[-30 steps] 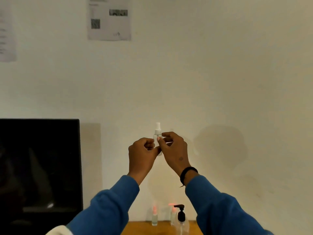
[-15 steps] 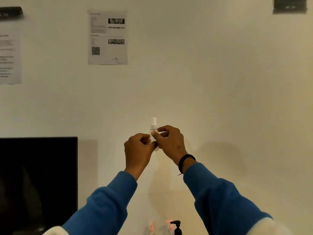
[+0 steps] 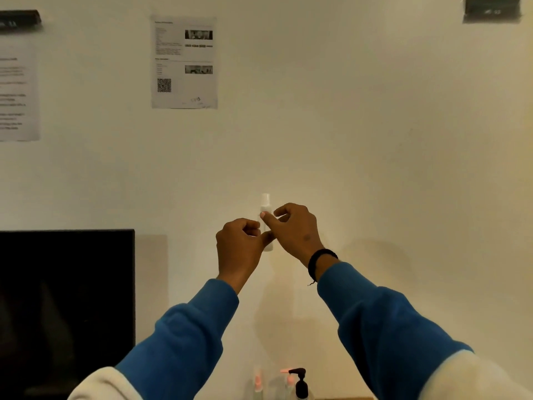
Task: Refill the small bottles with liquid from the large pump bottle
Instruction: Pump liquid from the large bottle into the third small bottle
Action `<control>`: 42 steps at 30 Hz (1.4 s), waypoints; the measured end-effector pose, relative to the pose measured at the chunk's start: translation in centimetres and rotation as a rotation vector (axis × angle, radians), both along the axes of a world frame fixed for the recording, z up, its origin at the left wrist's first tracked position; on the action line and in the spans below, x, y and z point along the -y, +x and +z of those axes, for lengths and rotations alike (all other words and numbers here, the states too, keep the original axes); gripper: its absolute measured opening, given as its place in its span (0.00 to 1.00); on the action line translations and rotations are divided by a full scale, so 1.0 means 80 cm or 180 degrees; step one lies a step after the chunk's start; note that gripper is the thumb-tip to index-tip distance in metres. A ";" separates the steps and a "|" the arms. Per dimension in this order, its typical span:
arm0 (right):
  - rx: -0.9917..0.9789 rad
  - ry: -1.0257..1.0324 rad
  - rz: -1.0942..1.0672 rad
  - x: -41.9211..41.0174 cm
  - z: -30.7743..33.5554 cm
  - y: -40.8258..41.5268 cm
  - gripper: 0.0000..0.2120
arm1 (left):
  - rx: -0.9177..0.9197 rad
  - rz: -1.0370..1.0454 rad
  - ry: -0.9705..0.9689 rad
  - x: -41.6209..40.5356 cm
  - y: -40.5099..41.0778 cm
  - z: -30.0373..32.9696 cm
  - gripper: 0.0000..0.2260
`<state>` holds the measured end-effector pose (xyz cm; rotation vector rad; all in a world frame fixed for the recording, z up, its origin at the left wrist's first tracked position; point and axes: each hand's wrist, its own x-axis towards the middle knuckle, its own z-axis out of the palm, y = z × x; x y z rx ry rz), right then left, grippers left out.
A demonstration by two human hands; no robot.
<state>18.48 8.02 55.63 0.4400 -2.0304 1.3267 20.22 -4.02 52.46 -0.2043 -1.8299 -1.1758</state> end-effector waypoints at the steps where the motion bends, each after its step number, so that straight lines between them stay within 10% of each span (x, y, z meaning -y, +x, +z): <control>1: -0.0003 0.0099 -0.0139 -0.004 0.011 0.005 0.23 | 0.0057 -0.0013 0.0004 0.000 0.001 0.001 0.16; 15: 0.1009 0.2088 -0.0070 -0.003 0.113 0.020 0.16 | 0.0281 0.0125 -0.0171 -0.009 0.000 -0.002 0.20; 42: 0.0707 0.3274 -0.0280 0.016 0.118 0.016 0.17 | 0.0344 -0.0152 -0.0122 0.007 -0.009 -0.019 0.18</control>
